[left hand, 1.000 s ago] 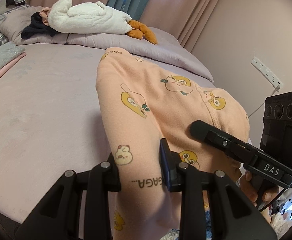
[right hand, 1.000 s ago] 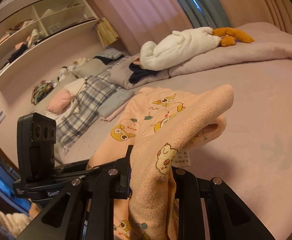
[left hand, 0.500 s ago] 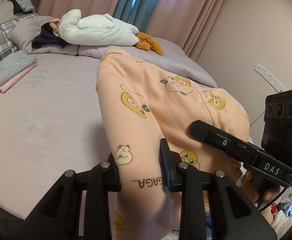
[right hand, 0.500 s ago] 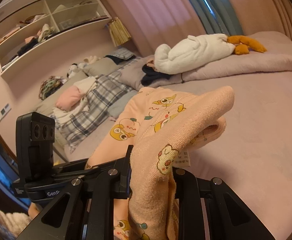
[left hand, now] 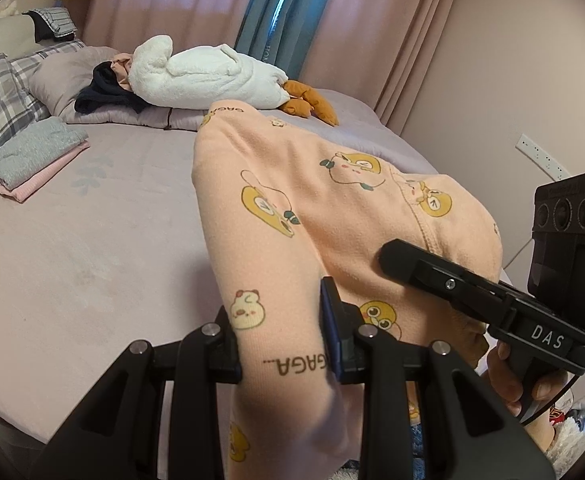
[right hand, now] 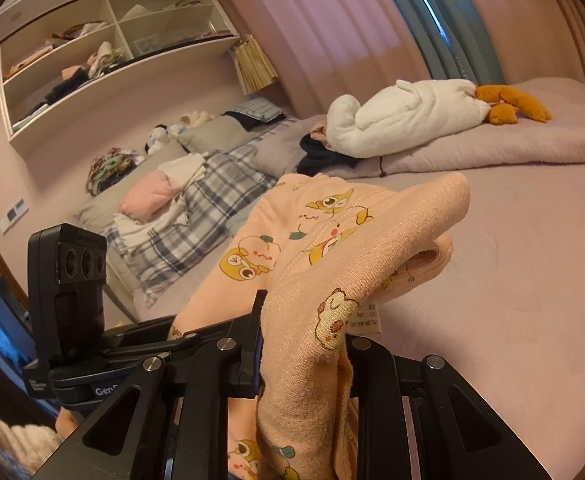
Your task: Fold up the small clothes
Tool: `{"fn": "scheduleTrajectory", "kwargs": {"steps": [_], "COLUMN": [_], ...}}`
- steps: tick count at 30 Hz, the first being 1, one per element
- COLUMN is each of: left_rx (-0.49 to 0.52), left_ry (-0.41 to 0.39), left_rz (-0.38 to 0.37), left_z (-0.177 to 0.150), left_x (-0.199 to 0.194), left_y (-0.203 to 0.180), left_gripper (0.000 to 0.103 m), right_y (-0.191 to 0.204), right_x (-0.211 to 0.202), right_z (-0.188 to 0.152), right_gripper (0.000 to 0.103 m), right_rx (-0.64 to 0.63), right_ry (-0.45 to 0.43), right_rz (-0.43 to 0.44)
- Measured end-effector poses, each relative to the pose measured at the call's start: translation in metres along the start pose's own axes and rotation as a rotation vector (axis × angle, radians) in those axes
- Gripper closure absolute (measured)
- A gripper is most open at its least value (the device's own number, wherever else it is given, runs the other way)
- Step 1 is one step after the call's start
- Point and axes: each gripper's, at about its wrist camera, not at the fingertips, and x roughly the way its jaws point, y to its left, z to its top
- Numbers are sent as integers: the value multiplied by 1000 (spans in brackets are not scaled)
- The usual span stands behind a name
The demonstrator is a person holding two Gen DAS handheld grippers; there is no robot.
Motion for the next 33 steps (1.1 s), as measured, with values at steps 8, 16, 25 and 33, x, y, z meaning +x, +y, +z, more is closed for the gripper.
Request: {"fn": "scheduleTrajectory", "kwargs": {"steps": [8, 16, 25, 33], "left_rx": [-12, -13, -17, -23], "left_ry": [21, 27, 40, 59], "left_rz": [7, 18, 34, 42], "left_z": [2, 8, 15, 23], "left_x": [14, 25, 41, 61], "left_y": [9, 15, 25, 36], "left_gripper": [73, 73, 73, 73], "right_y": [-1, 3, 4, 3], "right_x": [12, 26, 40, 54], "right_z": [-2, 1, 2, 2], "right_gripper": [79, 79, 79, 79], "right_rx": [6, 7, 17, 36], "right_ry": [22, 34, 41, 53], "right_rz": [-17, -32, -46, -62]}}
